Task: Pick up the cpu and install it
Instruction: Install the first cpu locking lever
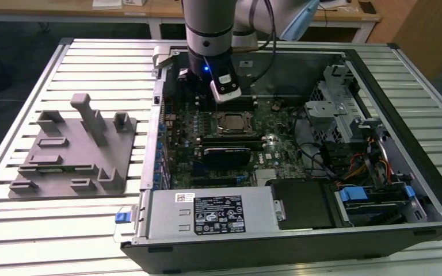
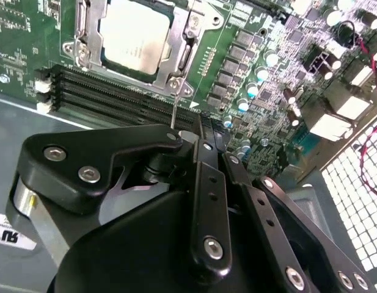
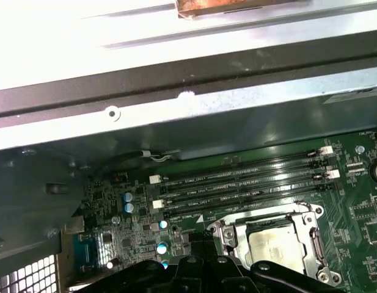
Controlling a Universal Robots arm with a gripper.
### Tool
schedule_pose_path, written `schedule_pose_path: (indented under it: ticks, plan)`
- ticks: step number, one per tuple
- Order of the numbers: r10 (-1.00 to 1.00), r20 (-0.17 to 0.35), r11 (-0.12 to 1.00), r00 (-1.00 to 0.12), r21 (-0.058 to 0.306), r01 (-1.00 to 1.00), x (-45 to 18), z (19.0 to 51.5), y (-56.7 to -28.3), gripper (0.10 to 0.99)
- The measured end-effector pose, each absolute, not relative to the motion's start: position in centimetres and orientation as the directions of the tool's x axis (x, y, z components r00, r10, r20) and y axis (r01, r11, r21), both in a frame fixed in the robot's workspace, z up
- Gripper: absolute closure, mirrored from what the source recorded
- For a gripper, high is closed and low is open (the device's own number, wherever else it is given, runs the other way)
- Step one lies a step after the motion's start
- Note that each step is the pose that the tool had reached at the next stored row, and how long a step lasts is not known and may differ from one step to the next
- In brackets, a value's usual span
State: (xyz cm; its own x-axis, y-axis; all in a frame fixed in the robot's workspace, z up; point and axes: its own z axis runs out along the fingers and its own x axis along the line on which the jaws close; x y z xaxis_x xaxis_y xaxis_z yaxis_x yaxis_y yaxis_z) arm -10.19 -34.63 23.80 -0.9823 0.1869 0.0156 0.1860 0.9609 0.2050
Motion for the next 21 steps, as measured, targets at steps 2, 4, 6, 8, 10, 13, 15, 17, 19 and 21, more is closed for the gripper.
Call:
schedule_pose_path:
  ticks: [2,4,6,8,10,13,15,17,19,21]
  plan:
    - [0.187,0.016,0.961,-0.982,0.205,0.186,-10.18,23.8,-34.63,0.98]
    - [0.187,0.016,0.961,-0.982,0.205,0.186,-10.18,23.82,-34.63,0.98]
    - [0.187,0.016,0.961,-0.982,0.205,0.186,-10.18,23.82,-34.63,0.98]
    - [0.187,0.016,0.961,-0.982,0.205,0.186,-10.18,23.82,-34.63,0.98]
    - [0.187,0.016,0.961,-0.982,0.205,0.186,-10.18,23.82,-34.63,0.98]
    - [0.186,0.019,0.958,-0.982,0.22,0.186,-10.17,23.82,-34.63,0.98]
    - [0.186,0.02,0.956,-0.982,0.227,0.186,-10.18,23.84,-34.63,0.98]
    - [0.186,0.021,0.955,-0.982,0.229,0.186,-10.17,23.93,-34.63,0.98]
    - [0.185,0.021,0.955,-0.982,0.231,0.185,-10.17,24.05,-34.63,0.98]
    - [0.184,0.022,0.954,-0.983,0.237,0.184,-10.17,24.14,-34.63,0.98]
